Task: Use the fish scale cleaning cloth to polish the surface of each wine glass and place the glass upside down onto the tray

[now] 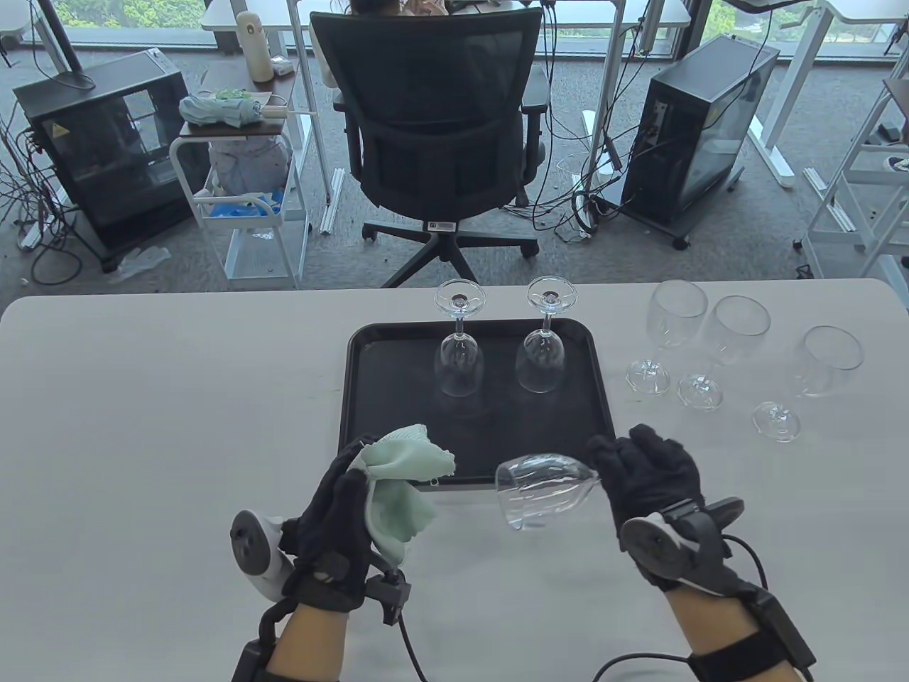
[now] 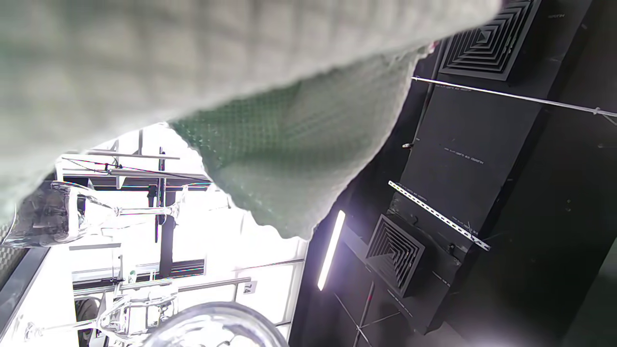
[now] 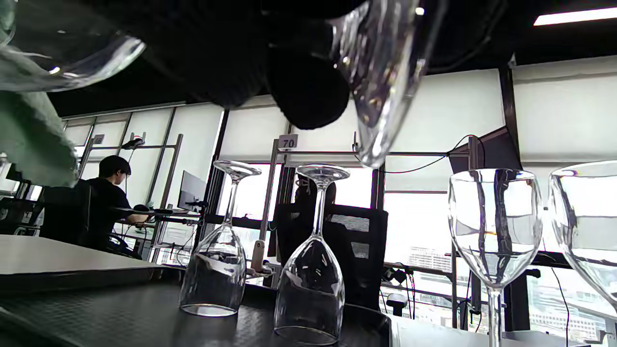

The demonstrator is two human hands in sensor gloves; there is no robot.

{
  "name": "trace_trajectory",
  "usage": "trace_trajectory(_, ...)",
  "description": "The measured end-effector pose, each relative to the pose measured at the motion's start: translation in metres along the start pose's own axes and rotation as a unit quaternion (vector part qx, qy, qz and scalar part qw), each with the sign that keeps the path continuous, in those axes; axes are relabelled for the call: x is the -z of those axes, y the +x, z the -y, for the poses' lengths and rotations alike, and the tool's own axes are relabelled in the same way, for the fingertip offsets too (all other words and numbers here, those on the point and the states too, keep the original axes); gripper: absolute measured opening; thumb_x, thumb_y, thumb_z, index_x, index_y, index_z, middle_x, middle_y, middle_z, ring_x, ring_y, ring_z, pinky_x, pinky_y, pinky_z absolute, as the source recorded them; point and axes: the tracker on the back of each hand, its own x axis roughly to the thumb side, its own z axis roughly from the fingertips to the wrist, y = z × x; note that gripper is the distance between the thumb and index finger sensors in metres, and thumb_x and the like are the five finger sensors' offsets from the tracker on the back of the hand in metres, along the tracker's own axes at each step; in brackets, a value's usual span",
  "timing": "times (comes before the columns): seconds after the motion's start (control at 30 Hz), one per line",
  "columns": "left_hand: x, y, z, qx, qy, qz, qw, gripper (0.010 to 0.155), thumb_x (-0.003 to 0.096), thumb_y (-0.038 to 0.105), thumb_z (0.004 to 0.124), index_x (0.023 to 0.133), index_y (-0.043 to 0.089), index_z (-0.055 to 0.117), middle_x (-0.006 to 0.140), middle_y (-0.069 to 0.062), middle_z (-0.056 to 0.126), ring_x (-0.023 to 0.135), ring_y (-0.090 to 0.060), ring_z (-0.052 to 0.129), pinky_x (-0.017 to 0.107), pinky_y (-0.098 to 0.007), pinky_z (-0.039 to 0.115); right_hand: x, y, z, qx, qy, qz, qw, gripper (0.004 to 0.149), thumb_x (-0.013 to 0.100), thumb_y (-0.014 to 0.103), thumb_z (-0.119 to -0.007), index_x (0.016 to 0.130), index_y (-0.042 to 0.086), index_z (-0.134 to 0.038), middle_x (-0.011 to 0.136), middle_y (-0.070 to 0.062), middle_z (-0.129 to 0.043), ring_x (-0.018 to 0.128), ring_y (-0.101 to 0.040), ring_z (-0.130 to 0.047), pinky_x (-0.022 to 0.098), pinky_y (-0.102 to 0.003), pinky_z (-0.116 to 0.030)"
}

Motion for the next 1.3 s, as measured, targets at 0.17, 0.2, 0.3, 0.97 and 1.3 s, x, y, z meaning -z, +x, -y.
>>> trace_trajectory(0.17,-0.002,0.004,0.012,0.014,-0.019,0.014,1.000,0.052,0.0587,0.055,0.066,0.102,0.026,0.070,0.115,-0.005,0.060,0.104,-0.038,0.059,0.072,-0.068,0.059,0.004,0.052,-0.001,-0.025,-0.004,0.008,1.000,0.052,0.046,0.034,-0.089,0.096,0.034,-0.073,0.084,-0.004,-0.090,0.092,-0.028,-0.072,0.059,-0.052,-0.071)
trace_trajectory(0.2,-0.002,0.004,0.015,0.021,-0.029,0.017,0.999,0.052,0.0586,0.055,0.066,0.102,0.026,0.070,0.115,-0.005,0.060,0.105,-0.039,0.058,0.072,-0.069,0.058,0.007,0.060,-0.002,-0.016,-0.007,0.002,1.000,0.052,0.046,0.033,-0.089,0.095,0.033,-0.073,0.084,-0.005,-0.091,0.091,-0.028,-0.072,0.058,-0.053,-0.071)
trace_trajectory(0.3,-0.002,0.003,0.022,0.052,-0.056,0.019,0.997,0.053,0.0581,0.056,0.067,0.102,0.027,0.070,0.117,-0.005,0.054,0.108,-0.038,0.050,0.074,-0.071,0.051,0.016,0.075,0.000,0.002,-0.009,-0.033,0.999,0.052,0.046,0.032,-0.089,0.096,0.032,-0.073,0.084,-0.006,-0.091,0.091,-0.029,-0.072,0.058,-0.052,-0.071)
trace_trajectory(0.97,-0.005,-0.006,0.017,0.065,-0.028,-0.012,0.997,0.055,0.0561,0.060,0.072,0.101,0.028,0.068,0.113,-0.007,0.056,0.099,-0.040,0.062,0.058,-0.066,0.073,0.002,0.008,-0.042,0.552,-0.039,-0.027,0.833,0.093,0.042,0.061,-0.089,0.107,0.035,-0.029,0.108,-0.019,-0.057,0.073,-0.046,-0.090,0.044,-0.053,-0.087)
trace_trajectory(1.3,-0.003,-0.010,0.017,0.116,-0.076,0.009,0.990,0.063,0.0535,0.065,0.069,0.105,0.029,0.060,0.116,-0.008,0.051,0.099,-0.041,0.063,0.056,-0.062,0.077,0.004,0.015,-0.041,0.555,0.029,-0.066,0.829,0.085,0.044,0.066,-0.081,0.106,0.021,-0.042,0.092,-0.026,-0.066,0.047,-0.036,-0.094,0.027,-0.042,-0.088)
